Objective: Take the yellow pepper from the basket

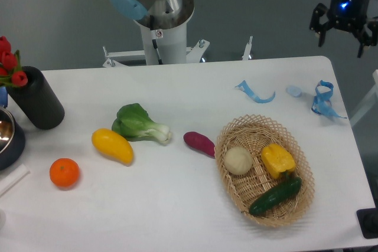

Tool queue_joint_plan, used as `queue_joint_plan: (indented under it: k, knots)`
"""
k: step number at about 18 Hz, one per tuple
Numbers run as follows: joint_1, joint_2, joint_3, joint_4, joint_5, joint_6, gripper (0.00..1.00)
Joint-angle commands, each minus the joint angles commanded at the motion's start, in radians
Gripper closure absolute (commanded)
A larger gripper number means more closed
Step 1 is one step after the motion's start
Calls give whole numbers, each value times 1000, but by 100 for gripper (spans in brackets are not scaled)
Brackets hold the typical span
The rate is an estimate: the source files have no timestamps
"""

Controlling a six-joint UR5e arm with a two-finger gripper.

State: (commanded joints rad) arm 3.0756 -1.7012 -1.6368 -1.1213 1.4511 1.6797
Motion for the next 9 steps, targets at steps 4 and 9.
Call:
queue_joint_plan:
  k: [4, 9]
  knots:
    - [0, 0, -8, 0, 2, 0, 0]
    - [-8, -2, -21, 2, 6, -17, 0]
